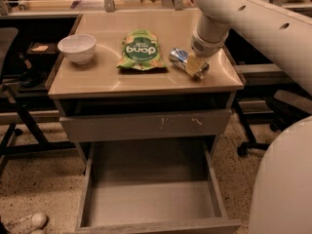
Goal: Pick redbull can from middle drawer and place on counter
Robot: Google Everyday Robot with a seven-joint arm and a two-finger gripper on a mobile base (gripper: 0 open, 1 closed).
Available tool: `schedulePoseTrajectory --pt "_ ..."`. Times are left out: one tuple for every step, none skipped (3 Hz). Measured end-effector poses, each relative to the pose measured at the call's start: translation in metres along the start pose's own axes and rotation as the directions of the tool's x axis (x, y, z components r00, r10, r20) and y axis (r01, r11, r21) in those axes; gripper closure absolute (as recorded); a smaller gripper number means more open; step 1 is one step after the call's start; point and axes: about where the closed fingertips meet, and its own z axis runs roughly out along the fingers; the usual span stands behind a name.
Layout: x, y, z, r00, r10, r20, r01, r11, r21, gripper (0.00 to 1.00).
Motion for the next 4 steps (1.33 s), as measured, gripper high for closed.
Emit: schedulePoseTrajectory --pt "0.0001 0.0001 0.0005 1.000 0.000 -0.001 0.000 1.0000 0.000 0.82" --pt "0.0001 0.0001 0.0005 1.000 0.000 -0.001 0.000 1.0000 -0.001 0.58" --pt "0.0001 0.0001 0.0005 1.000 0.000 -0.001 0.000 1.0000 -0.001 0.36" --pt "0.0001 0.0001 0.0006 1.000 0.000 -0.001 0.000 1.0000 -0.001 0.13"
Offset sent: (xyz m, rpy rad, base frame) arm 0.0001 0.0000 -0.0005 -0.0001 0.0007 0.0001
